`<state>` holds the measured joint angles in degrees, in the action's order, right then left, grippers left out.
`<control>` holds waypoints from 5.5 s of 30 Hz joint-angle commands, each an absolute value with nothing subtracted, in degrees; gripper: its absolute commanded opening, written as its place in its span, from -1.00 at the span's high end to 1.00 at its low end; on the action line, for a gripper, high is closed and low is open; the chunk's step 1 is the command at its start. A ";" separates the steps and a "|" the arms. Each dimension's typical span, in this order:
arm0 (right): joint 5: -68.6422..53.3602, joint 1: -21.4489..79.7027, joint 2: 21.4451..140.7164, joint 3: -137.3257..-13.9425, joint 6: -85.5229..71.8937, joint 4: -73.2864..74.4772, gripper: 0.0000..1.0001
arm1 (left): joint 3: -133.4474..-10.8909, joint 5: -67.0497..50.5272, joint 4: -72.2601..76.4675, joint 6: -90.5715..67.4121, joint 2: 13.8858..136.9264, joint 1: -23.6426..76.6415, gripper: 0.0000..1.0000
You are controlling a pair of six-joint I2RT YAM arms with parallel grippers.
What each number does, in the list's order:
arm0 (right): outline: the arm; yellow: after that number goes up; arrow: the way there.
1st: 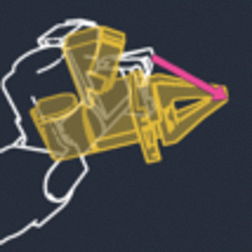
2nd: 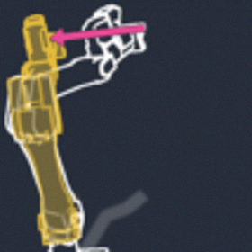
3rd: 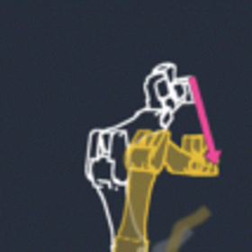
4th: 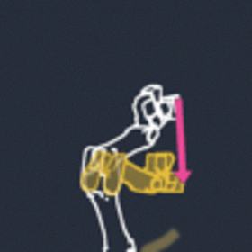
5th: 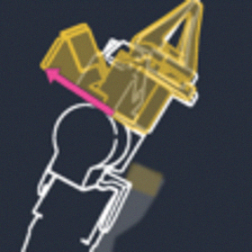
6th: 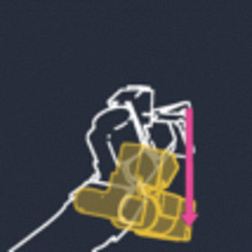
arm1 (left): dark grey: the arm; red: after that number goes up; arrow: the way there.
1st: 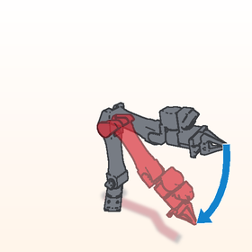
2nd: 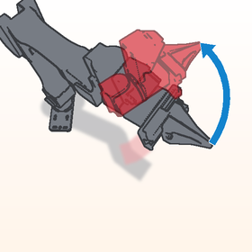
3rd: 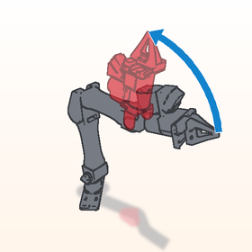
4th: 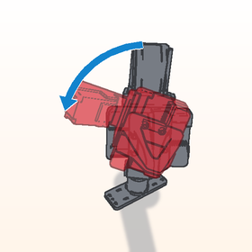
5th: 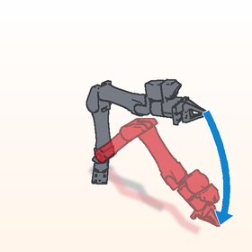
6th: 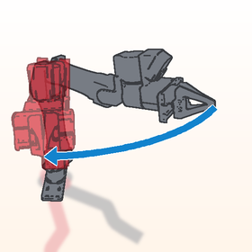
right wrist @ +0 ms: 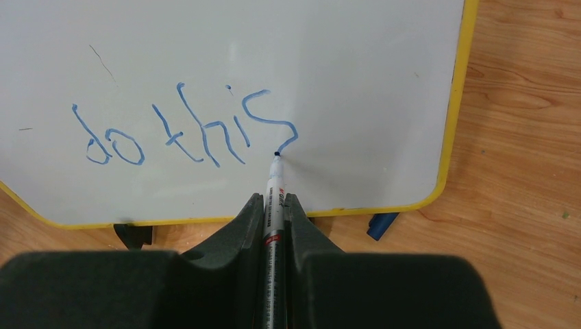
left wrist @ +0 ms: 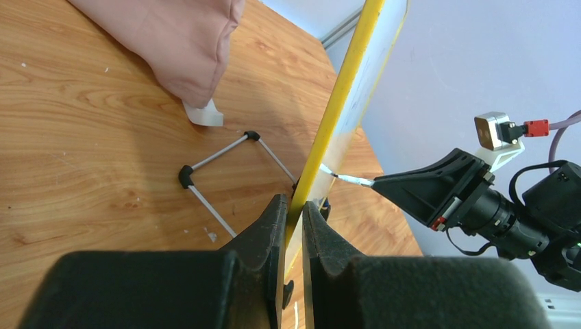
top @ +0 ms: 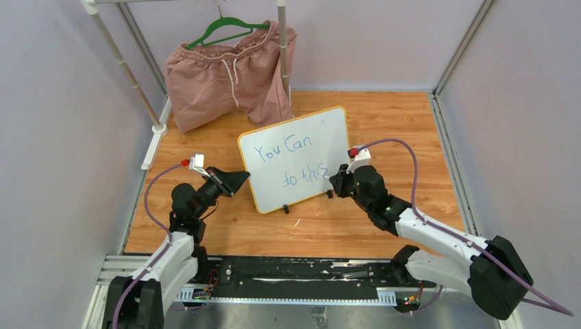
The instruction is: Write a sentence on the whiteboard
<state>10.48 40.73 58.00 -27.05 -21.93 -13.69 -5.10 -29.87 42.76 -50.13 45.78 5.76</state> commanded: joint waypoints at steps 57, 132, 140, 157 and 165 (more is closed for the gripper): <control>16.51 41.35 36.57 -15.83 -16.88 -23.56 1.00 | -3.69 -29.44 45.27 -49.40 44.04 6.15 1.00; 9.85 34.43 52.22 -14.92 -25.47 -29.90 1.00 | -3.63 -29.62 45.26 -49.66 43.91 6.15 1.00; 9.64 34.19 52.59 -14.68 -25.54 -29.71 1.00 | -3.60 -29.62 45.26 -49.82 43.93 6.15 1.00; 9.42 33.95 52.60 -14.39 -25.56 -29.16 1.00 | -3.60 -29.62 45.26 -49.75 43.73 6.18 1.00; 9.36 33.97 52.45 -14.22 -25.61 -28.88 1.00 | -3.60 -29.62 45.27 -49.75 43.66 6.20 1.00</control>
<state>9.41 34.83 52.36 -15.44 -24.77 -28.73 -4.05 -29.39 42.81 -49.69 44.49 5.78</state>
